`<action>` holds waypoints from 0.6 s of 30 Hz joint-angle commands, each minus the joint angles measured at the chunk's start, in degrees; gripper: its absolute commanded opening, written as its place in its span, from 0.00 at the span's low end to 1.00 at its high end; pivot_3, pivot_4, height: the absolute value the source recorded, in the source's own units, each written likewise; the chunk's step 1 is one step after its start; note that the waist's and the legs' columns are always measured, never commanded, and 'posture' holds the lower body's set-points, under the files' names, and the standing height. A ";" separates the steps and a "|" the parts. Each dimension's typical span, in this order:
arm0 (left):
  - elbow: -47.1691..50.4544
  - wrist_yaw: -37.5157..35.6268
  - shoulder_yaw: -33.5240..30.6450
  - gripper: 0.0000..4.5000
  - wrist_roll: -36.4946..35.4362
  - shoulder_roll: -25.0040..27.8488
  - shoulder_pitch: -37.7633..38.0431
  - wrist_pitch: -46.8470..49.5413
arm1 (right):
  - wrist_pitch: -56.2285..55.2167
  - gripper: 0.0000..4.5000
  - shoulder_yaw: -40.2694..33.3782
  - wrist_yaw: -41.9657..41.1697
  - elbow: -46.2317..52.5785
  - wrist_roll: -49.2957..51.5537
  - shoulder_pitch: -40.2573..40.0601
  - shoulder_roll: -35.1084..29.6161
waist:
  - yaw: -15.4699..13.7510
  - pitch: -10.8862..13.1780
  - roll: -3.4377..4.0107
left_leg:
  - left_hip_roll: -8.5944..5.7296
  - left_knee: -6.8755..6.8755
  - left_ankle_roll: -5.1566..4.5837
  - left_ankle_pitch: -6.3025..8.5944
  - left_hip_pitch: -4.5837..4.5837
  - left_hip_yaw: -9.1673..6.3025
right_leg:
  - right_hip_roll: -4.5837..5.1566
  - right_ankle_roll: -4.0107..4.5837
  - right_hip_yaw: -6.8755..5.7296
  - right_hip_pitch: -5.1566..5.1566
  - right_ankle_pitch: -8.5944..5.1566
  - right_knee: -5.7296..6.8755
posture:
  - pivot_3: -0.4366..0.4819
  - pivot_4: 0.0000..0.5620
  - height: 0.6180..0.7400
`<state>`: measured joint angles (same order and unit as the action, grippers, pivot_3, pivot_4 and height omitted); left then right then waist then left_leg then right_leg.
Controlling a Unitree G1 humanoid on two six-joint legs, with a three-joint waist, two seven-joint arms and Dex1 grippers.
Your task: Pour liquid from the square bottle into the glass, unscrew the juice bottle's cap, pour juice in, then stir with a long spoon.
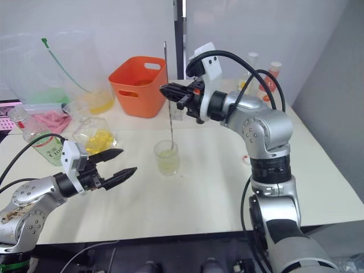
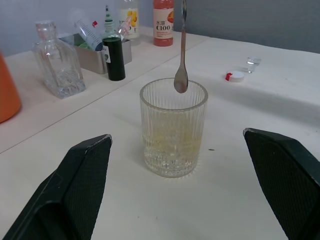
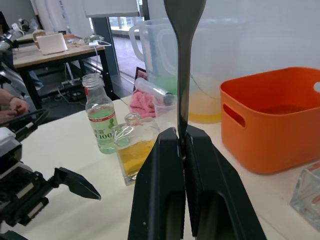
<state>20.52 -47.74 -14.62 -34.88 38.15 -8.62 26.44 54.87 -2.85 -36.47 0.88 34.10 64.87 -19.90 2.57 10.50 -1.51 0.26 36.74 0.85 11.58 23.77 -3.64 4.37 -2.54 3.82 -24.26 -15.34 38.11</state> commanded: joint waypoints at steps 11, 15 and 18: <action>2.11 -0.75 -0.69 0.99 -0.41 1.19 0.54 -0.92 | 25.71 0.00 4.31 -9.45 -12.59 4.32 16.24 -17.44 | -0.04 0.01 0.00 | 0.01 -0.01 -0.01 0.00 0.01 0.05 | -0.02 0.00 0.00 0.01 0.00 -0.07 | 0.48 0.27 1.00; 2.77 -0.70 -0.72 0.99 -1.02 0.71 0.95 -0.97 | 28.34 0.00 12.60 -14.97 -15.82 2.35 16.87 -23.03 | 0.01 0.00 0.00 | 0.01 -0.01 -0.03 0.02 0.01 0.09 | -0.01 0.00 0.00 0.03 -0.01 -0.12 | 0.48 0.27 1.00; 3.99 -1.03 -0.75 0.99 -1.34 0.77 2.05 -1.10 | 29.21 0.00 17.68 -14.92 -21.63 -1.01 15.27 -23.37 | 0.26 0.00 0.00 | 0.04 -0.01 -0.03 0.02 0.00 0.18 | -0.02 -0.01 0.03 0.02 -0.01 -0.12 | 0.48 0.27 1.00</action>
<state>22.37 -48.39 -14.55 -35.44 38.71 -6.99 26.34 83.68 13.62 -51.08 -18.47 34.78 80.00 -42.90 2.83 10.51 -1.51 0.31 36.73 0.82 11.59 23.76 -3.44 4.34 -2.55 3.84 -24.24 -15.35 38.00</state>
